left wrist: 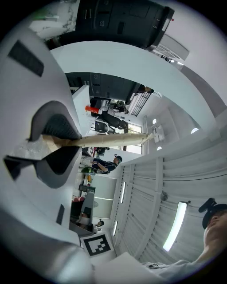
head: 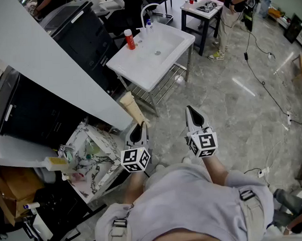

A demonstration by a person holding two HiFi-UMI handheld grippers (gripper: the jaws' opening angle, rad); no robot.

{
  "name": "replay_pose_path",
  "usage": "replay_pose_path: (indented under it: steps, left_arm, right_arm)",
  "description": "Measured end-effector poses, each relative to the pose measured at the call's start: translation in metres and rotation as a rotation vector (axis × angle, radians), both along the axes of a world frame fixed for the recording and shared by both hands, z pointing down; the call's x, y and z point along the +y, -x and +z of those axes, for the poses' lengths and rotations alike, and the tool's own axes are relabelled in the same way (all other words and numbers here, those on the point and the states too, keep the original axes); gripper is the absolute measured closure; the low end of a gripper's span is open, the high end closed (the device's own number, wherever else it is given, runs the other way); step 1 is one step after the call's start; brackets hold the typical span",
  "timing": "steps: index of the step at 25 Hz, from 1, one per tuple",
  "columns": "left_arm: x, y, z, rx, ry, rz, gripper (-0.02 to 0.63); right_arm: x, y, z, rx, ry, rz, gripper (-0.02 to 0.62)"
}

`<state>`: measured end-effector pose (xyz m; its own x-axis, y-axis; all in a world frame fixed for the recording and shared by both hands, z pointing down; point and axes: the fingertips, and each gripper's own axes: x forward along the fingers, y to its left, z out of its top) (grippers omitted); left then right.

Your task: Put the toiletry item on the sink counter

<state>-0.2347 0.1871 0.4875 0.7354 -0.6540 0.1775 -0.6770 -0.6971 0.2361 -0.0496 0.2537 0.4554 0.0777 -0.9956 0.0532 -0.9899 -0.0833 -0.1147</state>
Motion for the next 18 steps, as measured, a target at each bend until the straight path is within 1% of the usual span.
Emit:
replay_pose_path:
  steps: [8, 14, 18]
  left_arm:
    - [0.006, -0.01, -0.001, -0.004, 0.002, 0.007, 0.561]
    - [0.017, -0.021, -0.001, -0.008, 0.003, 0.006, 0.561]
    - [0.023, -0.032, 0.002, -0.018, 0.009, 0.003, 0.561]
  right_arm:
    - [0.006, -0.004, -0.004, 0.005, -0.006, -0.006, 0.597]
    - [0.016, -0.015, -0.003, 0.007, -0.005, -0.006, 0.597]
    - [0.021, -0.022, -0.001, -0.006, -0.012, -0.031, 0.597]
